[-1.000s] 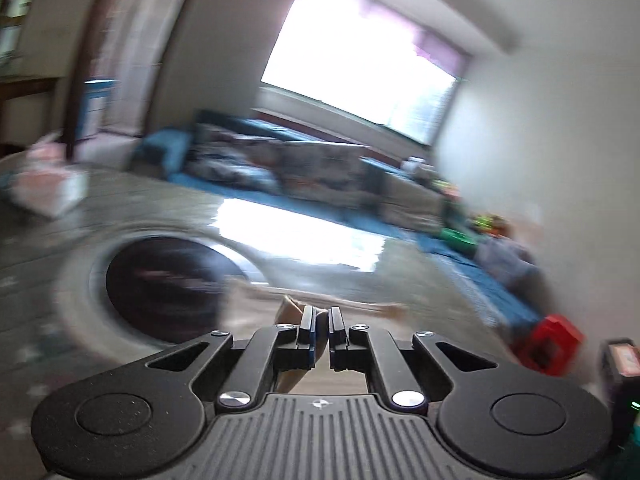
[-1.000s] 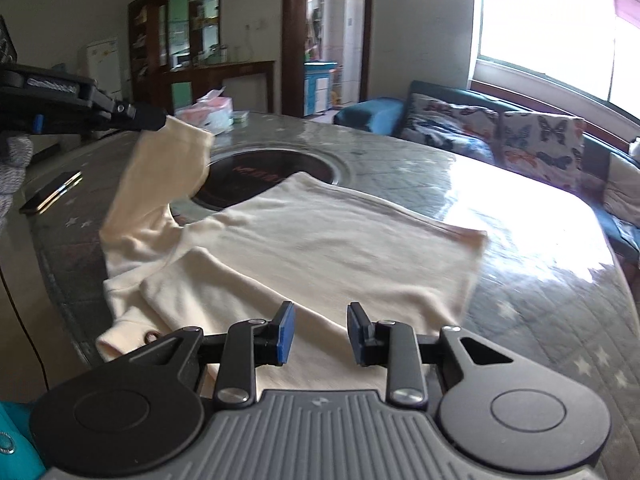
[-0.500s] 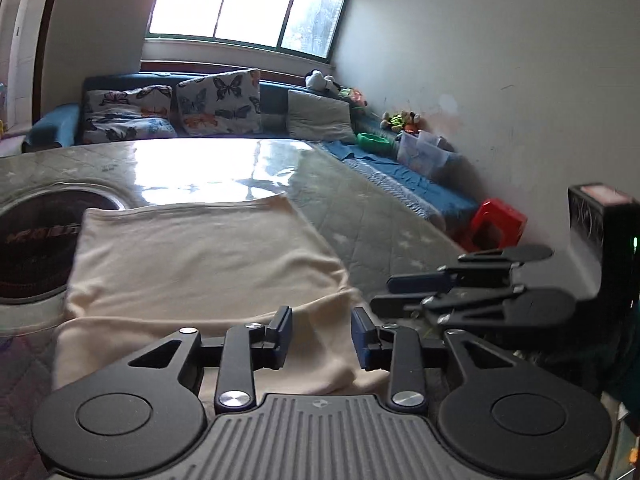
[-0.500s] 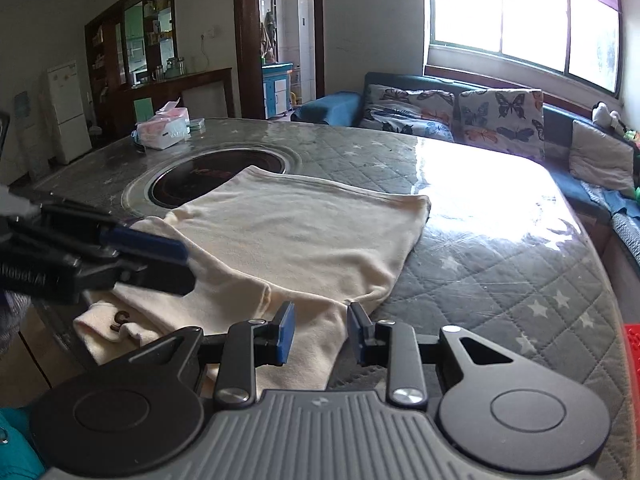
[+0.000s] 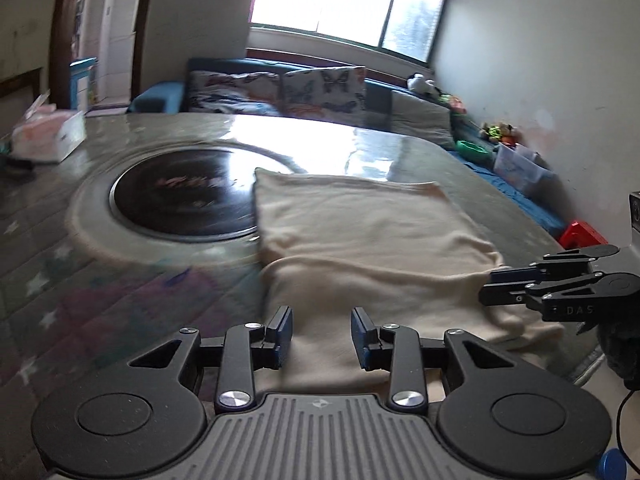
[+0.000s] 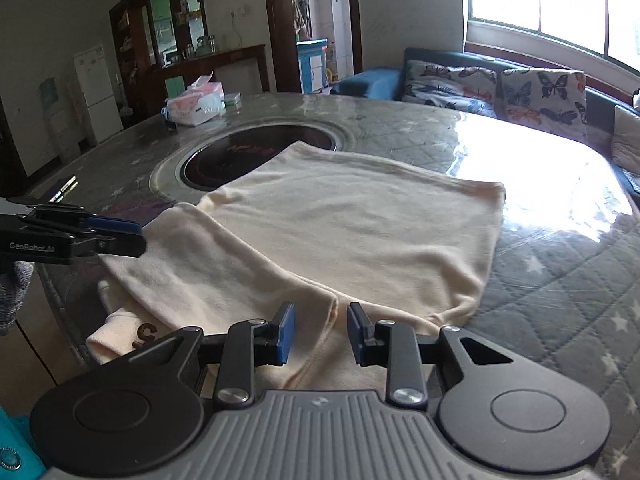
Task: Fold clothes
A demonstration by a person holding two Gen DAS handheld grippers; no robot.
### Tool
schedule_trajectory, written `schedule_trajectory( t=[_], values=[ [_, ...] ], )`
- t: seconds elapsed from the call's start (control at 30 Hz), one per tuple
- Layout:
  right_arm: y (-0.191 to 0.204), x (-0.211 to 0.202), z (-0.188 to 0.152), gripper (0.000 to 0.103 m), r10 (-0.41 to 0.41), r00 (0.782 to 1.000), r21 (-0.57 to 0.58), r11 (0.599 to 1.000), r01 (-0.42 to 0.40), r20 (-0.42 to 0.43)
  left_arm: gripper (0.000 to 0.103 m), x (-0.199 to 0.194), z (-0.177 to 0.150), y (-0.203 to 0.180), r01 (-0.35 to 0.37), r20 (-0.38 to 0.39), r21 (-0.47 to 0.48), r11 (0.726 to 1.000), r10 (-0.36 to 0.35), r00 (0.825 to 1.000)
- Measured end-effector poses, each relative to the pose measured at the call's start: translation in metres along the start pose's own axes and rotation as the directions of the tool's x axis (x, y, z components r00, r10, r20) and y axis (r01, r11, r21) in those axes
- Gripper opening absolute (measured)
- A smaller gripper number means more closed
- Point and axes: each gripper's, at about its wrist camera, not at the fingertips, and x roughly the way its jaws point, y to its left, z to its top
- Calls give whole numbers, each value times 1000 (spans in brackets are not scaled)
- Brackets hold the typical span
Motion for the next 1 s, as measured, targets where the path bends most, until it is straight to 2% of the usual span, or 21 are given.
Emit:
schedule_trajectory(
  t=[0.13,0.2,0.3,0.43,0.53,0.6,0.73,0.9,1.0],
  values=[
    [3,8,1,25,-3,1000,-2,1000,2,-18,35,-1,-5,8,-5,-16,-10,1000,5,1000],
    [7,6,3,10,-12,1000,-13,1000,12,-10,35,-1,-4,11,-4,-16,-11,1000,4,1000],
    [13,-1,7,6,-36,999,-41,999,36,12,35,-4,3,13,0,7,-19,1000,0,1000],
    [16,-25,16,5,-75,995,-69,994,79,68,35,-1,15,14,5,36,-31,1000,-4,999],
    [13,-33,17,5,-113,991,-60,991,118,71,35,6,22,16,2,34,-44,999,-1,999],
    [9,-26,13,5,-133,990,-49,990,135,43,35,11,23,16,1,31,-48,999,1,1000],
    [7,-13,9,6,-136,991,-44,990,135,-3,34,17,28,7,4,39,-17,1000,-3,999],
    [8,-18,11,10,-150,988,-60,987,152,32,33,29,32,1,8,34,18,1000,-8,999],
    [12,-18,10,10,-118,992,-80,989,121,41,33,38,30,-1,-6,16,43,999,5,1000]
  ],
)
